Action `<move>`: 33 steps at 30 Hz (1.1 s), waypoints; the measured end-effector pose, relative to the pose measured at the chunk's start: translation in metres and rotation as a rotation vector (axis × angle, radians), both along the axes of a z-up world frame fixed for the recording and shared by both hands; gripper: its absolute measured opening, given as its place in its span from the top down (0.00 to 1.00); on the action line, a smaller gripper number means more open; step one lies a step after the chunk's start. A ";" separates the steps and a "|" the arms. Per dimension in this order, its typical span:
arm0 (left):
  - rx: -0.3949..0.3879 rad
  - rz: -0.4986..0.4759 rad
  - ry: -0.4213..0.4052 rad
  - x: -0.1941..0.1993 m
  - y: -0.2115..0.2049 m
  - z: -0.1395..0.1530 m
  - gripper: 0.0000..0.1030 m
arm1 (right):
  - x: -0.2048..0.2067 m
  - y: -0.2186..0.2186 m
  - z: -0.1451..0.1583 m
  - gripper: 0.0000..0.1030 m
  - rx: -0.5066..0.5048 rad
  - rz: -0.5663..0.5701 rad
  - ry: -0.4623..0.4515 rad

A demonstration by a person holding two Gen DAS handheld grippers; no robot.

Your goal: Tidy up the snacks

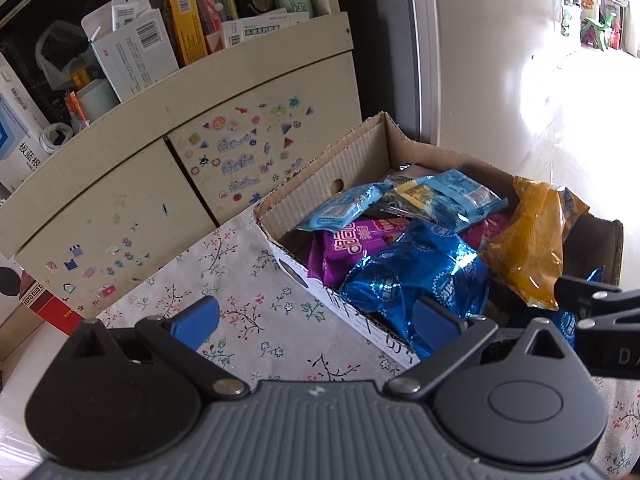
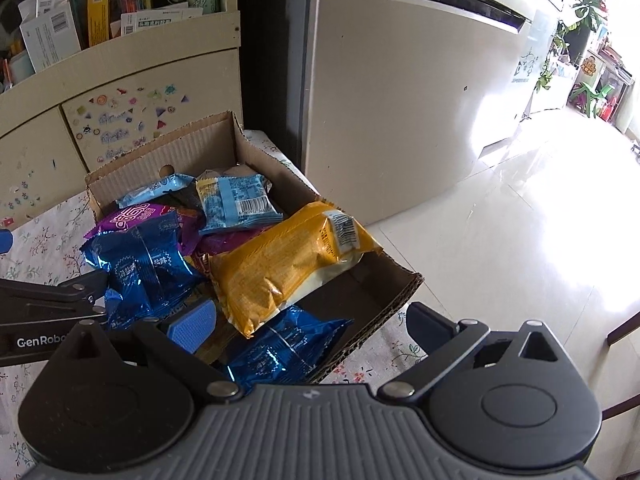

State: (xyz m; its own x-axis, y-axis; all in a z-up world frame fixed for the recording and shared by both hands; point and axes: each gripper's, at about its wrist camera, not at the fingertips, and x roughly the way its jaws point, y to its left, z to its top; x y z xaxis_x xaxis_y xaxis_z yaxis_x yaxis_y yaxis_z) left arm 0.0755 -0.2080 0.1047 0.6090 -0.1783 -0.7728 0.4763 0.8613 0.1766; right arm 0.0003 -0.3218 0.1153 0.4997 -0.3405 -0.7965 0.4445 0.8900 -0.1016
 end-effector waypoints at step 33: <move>0.000 0.011 0.015 0.003 -0.002 -0.003 0.01 | 0.003 0.005 -0.003 0.00 0.009 -0.020 0.014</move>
